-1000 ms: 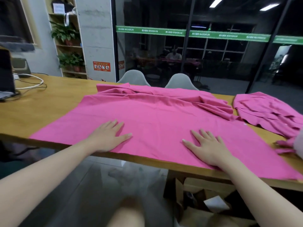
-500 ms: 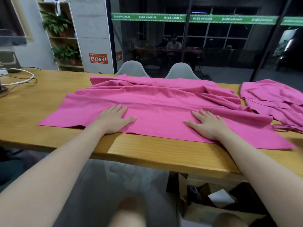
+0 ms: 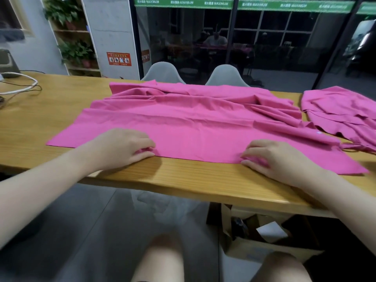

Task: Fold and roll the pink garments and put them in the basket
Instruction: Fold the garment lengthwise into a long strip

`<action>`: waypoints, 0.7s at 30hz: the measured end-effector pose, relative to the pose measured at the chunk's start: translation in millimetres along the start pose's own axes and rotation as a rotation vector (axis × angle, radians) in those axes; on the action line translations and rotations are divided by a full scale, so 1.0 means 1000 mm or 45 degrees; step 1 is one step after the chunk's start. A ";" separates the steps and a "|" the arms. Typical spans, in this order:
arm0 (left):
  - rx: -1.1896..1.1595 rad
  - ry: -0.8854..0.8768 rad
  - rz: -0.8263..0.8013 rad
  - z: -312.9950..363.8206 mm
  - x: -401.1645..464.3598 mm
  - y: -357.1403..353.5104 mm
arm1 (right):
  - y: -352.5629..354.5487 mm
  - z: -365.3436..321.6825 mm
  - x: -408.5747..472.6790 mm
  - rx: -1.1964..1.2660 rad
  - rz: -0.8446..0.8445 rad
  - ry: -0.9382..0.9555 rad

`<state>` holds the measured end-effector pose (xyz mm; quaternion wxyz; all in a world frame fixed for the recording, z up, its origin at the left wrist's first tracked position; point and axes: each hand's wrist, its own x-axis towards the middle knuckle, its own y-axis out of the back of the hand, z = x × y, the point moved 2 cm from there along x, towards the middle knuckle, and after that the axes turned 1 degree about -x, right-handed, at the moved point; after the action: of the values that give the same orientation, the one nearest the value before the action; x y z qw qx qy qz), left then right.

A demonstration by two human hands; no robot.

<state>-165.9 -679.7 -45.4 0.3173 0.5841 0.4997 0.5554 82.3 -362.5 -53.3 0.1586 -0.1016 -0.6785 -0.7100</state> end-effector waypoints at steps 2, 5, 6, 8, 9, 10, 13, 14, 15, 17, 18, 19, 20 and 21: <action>0.058 -0.100 0.050 0.001 0.001 -0.001 | -0.002 0.003 0.003 -0.068 0.017 0.054; 0.071 -0.076 0.112 0.000 -0.004 -0.006 | -0.001 0.008 0.005 -0.159 -0.069 -0.017; 0.014 0.013 0.128 -0.001 -0.004 -0.008 | 0.000 0.009 0.006 -0.191 -0.108 -0.067; -0.172 0.253 0.148 -0.002 -0.005 -0.011 | 0.003 0.006 0.009 -0.237 -0.156 -0.148; -0.260 0.374 0.161 -0.004 -0.004 -0.014 | 0.004 0.005 0.010 -0.253 -0.163 -0.176; -0.320 0.494 0.178 -0.007 -0.002 -0.016 | 0.005 0.004 0.012 -0.272 -0.164 -0.199; -0.359 0.750 0.239 -0.017 0.008 -0.024 | 0.003 0.004 0.023 -0.303 -0.124 -0.304; -0.369 0.788 0.223 -0.019 0.011 -0.026 | 0.001 0.005 0.027 -0.303 -0.117 -0.350; -0.397 0.811 0.198 -0.021 0.014 -0.029 | -0.002 0.006 0.031 -0.306 -0.135 -0.392; -0.432 0.828 0.166 -0.023 0.020 -0.031 | -0.012 0.007 0.035 -0.282 -0.190 -0.462; -0.437 0.823 0.171 -0.024 0.023 -0.032 | -0.015 0.009 0.037 -0.250 -0.186 -0.484; -0.433 0.809 0.182 -0.027 0.026 -0.032 | -0.016 0.011 0.038 -0.210 -0.156 -0.490; -0.413 0.793 0.181 -0.029 0.029 -0.031 | -0.015 0.013 0.039 -0.166 -0.119 -0.480; -0.386 0.775 0.169 -0.032 0.032 -0.029 | -0.014 0.016 0.040 -0.133 -0.095 -0.442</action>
<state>-207.2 -647.1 -56.2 0.1999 0.3689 0.4442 0.7916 39.4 -349.8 -51.0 0.0072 -0.2055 -0.6613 -0.7214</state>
